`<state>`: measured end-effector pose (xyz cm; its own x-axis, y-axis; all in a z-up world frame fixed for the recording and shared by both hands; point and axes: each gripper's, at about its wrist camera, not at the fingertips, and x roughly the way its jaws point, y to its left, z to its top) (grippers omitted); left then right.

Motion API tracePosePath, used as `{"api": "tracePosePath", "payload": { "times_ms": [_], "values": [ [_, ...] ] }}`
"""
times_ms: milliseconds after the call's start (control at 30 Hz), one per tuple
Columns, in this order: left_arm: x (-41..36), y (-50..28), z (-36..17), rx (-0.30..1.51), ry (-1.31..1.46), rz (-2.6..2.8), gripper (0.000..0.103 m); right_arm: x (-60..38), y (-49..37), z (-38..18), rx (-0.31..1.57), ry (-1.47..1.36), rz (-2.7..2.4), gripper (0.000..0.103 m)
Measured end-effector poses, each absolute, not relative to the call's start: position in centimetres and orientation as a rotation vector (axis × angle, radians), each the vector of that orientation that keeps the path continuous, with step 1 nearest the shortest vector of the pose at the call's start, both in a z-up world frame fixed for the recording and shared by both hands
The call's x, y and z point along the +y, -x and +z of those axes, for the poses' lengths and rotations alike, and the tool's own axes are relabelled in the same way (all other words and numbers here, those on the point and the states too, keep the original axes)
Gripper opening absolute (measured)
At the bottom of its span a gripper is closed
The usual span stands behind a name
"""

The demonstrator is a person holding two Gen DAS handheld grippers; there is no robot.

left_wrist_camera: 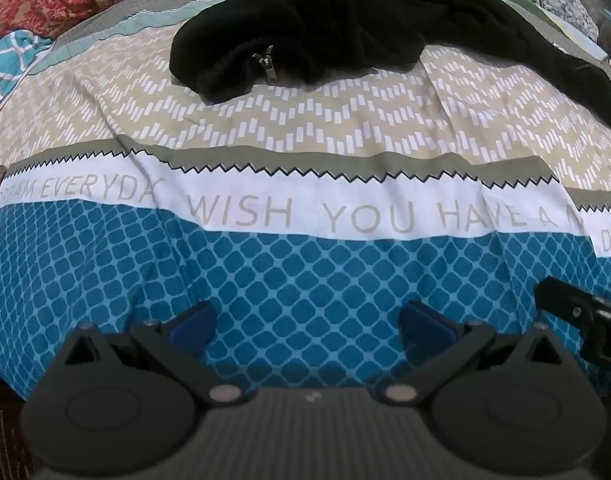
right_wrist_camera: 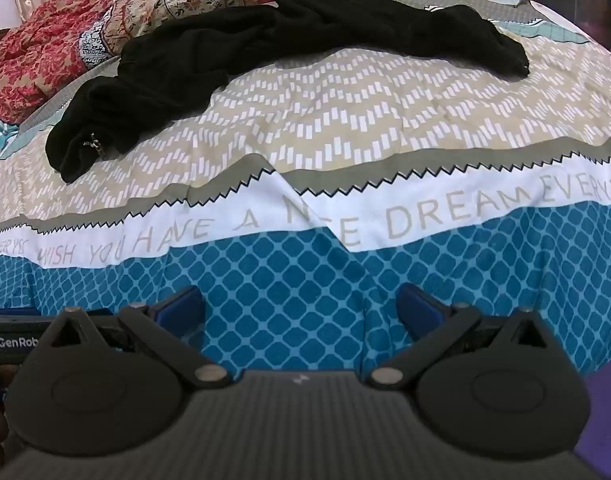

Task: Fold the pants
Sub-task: 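Move both grippers toward the black pants on the bed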

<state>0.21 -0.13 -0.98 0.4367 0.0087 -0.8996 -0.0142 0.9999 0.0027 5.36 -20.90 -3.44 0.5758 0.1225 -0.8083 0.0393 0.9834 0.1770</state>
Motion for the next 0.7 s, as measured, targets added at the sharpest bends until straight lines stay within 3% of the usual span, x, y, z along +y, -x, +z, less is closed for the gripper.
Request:
{"api": "tracePosePath", "payload": {
  "times_ms": [300,400,533,600,700],
  "values": [
    [2.1,0.0,0.5,1.094,0.146,-0.024,0.103,-21.2,-4.6,-1.9,0.86,-0.233,0.036,0.103],
    [5.7,0.2,2.2,1.028,0.263,0.027,0.103,-18.7,-4.8,0.5,0.737,-0.087,0.138,0.094],
    [10.7,0.6,4.6,0.911,0.312,0.143,0.103,-14.9,-9.2,1.9,0.75,-0.041,0.314,0.075],
    [12.8,1.1,5.4,0.864,0.328,0.189,0.103,-13.2,-12.0,1.5,0.792,-0.099,0.389,0.075],
    [15.3,1.5,5.7,0.831,0.361,0.253,0.102,-9.4,-15.1,2.7,0.702,-0.154,0.489,0.075]
  ]
}}
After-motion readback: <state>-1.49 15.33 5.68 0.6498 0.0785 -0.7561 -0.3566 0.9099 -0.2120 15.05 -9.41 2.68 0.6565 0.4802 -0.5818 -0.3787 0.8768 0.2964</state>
